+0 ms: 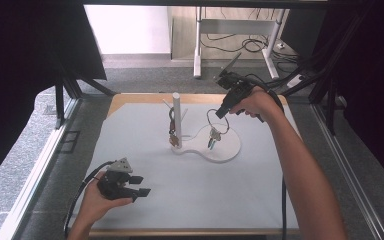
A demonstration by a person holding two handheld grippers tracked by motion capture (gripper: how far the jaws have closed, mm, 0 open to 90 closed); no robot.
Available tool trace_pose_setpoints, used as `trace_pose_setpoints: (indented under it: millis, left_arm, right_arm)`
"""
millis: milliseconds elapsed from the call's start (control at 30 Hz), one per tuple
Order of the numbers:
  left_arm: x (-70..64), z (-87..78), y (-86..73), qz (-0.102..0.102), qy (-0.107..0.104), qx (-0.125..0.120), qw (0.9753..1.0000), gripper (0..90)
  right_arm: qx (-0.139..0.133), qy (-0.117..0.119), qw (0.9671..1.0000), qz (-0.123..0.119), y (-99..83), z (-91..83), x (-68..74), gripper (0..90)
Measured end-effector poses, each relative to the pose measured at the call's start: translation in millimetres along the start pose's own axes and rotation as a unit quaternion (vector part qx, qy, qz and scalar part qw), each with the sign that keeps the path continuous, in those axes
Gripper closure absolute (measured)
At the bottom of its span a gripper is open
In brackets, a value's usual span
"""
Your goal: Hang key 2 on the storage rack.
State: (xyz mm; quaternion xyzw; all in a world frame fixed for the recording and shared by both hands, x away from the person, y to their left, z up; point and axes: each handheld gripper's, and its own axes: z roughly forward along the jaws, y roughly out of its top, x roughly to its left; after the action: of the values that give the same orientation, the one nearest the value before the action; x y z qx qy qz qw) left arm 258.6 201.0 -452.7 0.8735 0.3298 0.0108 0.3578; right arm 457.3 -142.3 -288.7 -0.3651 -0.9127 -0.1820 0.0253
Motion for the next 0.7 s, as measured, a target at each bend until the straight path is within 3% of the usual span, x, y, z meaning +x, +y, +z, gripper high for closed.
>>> trace_pose_setpoints:
  millis: [367,700]
  left_arm:
    - [-1.6,-0.8,-0.3,0.010,-0.002,0.002,0.9999,45.1]
    - [-1.8,0.0,-0.7,0.012,-0.004,0.001,0.9999,45.2]
  right_arm:
    - [-0.009,-0.012,0.9999,0.000,23.5,10.2,1.8,87.4]
    - [-0.014,0.003,0.9999,-0.004,43.1,16.2,4.9,87.4]
